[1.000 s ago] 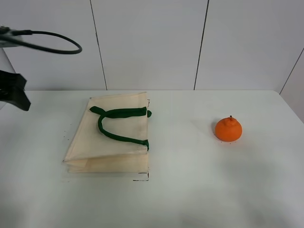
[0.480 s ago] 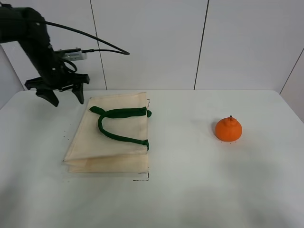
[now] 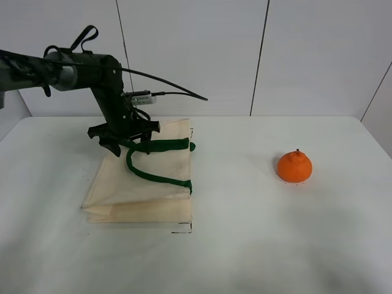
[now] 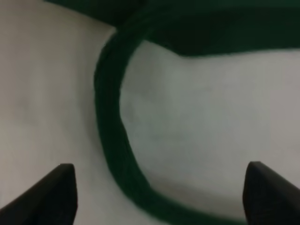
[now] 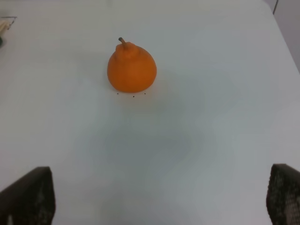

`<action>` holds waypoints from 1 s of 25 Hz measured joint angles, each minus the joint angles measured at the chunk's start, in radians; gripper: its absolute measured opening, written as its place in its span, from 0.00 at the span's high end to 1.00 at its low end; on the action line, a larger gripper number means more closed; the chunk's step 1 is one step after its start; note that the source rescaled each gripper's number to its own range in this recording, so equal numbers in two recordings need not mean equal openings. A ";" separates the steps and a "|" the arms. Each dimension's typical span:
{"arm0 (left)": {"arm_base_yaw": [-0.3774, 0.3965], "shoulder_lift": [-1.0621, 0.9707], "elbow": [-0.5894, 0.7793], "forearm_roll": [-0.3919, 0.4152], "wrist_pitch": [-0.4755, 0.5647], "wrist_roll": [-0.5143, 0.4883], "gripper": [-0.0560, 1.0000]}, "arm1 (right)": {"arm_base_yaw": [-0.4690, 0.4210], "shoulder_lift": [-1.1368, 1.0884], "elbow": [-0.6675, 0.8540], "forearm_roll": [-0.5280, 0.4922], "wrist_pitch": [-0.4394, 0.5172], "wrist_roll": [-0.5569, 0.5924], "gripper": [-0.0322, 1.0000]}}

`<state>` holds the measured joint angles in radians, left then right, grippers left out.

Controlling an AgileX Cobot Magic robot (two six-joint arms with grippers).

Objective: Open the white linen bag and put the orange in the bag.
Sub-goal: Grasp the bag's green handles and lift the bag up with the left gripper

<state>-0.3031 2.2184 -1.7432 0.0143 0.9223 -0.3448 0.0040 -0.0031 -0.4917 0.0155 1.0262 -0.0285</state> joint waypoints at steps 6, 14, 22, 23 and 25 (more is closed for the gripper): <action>0.001 0.074 -0.001 0.007 -0.067 -0.015 0.00 | 0.000 0.000 0.000 0.000 0.000 0.000 0.00; 0.001 0.109 -0.001 0.020 -0.073 -0.018 0.00 | 0.000 0.000 0.000 0.000 0.000 0.000 0.00; 0.001 0.110 -0.001 0.030 -0.063 -0.022 0.50 | 0.000 0.000 0.000 0.000 0.000 0.000 0.00; 0.001 0.110 -0.001 0.034 -0.061 -0.026 0.65 | 0.000 0.000 0.000 0.000 0.000 0.000 0.00; 0.001 0.110 -0.001 0.037 -0.060 -0.035 0.90 | 0.000 0.000 0.000 0.000 0.000 0.000 0.00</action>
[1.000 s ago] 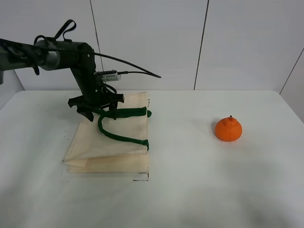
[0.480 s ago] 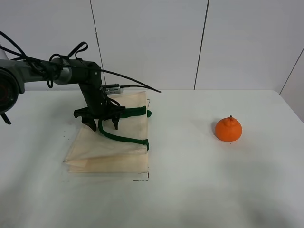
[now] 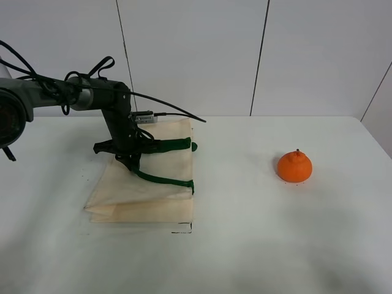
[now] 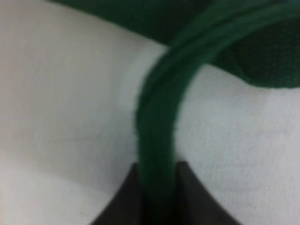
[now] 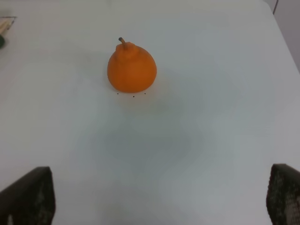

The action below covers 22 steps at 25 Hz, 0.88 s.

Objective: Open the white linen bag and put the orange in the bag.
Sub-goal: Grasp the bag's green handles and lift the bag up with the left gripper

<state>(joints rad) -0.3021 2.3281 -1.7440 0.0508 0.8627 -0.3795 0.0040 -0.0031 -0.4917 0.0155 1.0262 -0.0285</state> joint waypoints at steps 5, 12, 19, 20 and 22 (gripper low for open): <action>0.000 -0.003 -0.033 -0.001 0.069 -0.009 0.95 | 0.000 0.000 0.000 0.000 0.000 0.000 0.00; 0.000 -0.101 -0.255 0.006 0.303 0.057 0.95 | 0.000 0.000 0.000 0.000 0.000 0.000 0.00; 0.000 -0.236 -0.513 0.006 0.327 0.114 0.95 | 0.000 0.000 0.000 0.000 0.000 0.000 0.00; 0.000 -0.260 -0.523 0.006 0.328 0.120 0.95 | 0.000 0.010 0.000 0.000 0.000 0.000 0.00; 0.000 -0.303 -0.530 0.008 0.328 0.133 0.95 | 0.000 0.054 0.000 0.000 0.000 0.000 0.00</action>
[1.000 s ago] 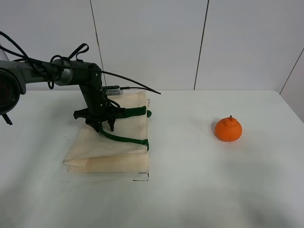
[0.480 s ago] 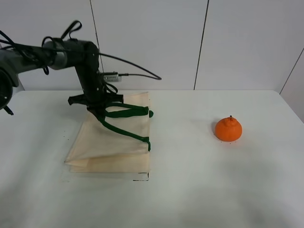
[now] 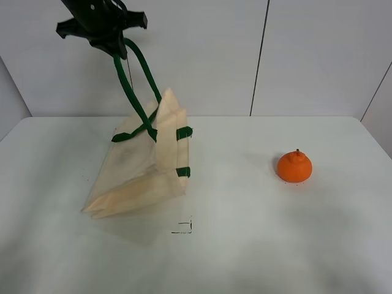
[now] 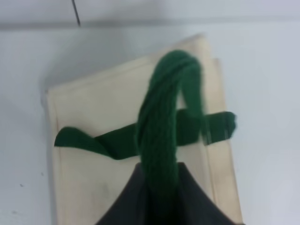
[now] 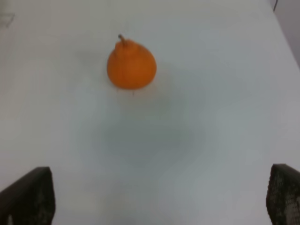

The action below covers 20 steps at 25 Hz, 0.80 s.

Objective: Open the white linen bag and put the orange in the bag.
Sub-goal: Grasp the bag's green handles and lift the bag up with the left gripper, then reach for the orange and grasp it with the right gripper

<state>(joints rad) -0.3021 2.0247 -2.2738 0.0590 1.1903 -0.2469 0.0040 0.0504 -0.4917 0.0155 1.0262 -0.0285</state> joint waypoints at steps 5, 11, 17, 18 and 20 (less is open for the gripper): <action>0.000 -0.089 0.000 0.005 0.001 0.012 0.95 | 0.000 0.298 -0.059 0.011 -0.078 -0.002 0.00; 0.000 -0.132 0.000 0.004 0.001 0.013 0.95 | 0.000 0.835 -0.258 0.016 -0.188 -0.022 0.00; 0.000 -0.132 0.046 -0.037 0.001 0.018 0.95 | 0.000 1.336 -0.539 0.033 -0.242 -0.057 0.00; 0.000 -0.132 0.056 -0.042 0.001 0.022 0.95 | 0.000 1.411 -0.592 0.042 -0.238 -0.067 0.00; 0.000 -0.132 0.064 -0.044 0.001 0.027 0.95 | 0.000 1.538 -0.682 0.063 -0.228 -0.082 0.00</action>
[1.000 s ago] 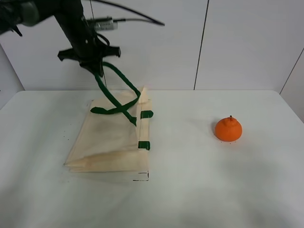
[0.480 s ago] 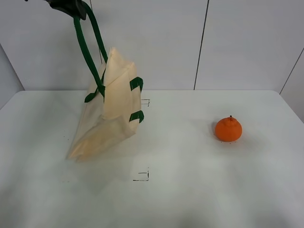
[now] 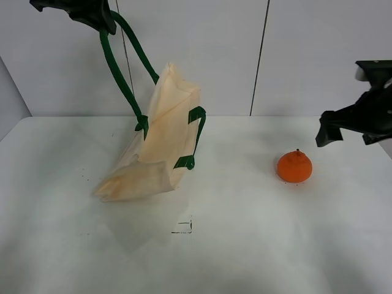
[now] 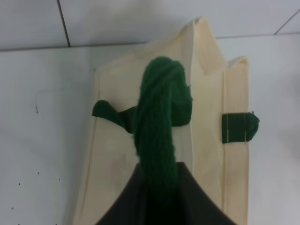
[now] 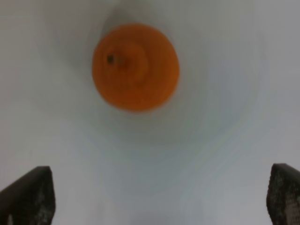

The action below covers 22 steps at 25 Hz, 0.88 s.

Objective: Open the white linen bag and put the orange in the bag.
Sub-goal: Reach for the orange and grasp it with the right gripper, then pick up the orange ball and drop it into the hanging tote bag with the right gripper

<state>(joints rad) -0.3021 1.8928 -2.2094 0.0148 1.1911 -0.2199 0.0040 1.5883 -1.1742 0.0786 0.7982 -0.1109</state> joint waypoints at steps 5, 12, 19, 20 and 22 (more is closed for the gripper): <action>0.000 0.000 0.000 -0.015 0.000 0.000 0.95 | 0.007 0.268 -0.181 0.038 0.012 -0.008 0.00; 0.000 0.000 0.000 -0.022 0.000 0.000 0.95 | 0.036 0.497 -0.253 0.049 -0.072 -0.025 0.00; 0.000 0.000 0.000 -0.022 0.000 0.001 0.95 | 0.040 0.545 -0.257 0.038 -0.082 -0.015 0.73; 0.000 0.000 0.000 -0.022 0.000 0.001 0.95 | 0.040 0.536 -0.263 0.038 -0.072 -0.014 0.91; 0.000 0.000 0.000 -0.022 0.000 0.001 0.95 | 0.040 0.514 -0.282 0.038 -0.038 -0.013 0.97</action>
<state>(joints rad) -0.3021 1.8928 -2.2091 -0.0075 1.1911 -0.2189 0.0439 2.1025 -1.4563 0.1170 0.7607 -0.1240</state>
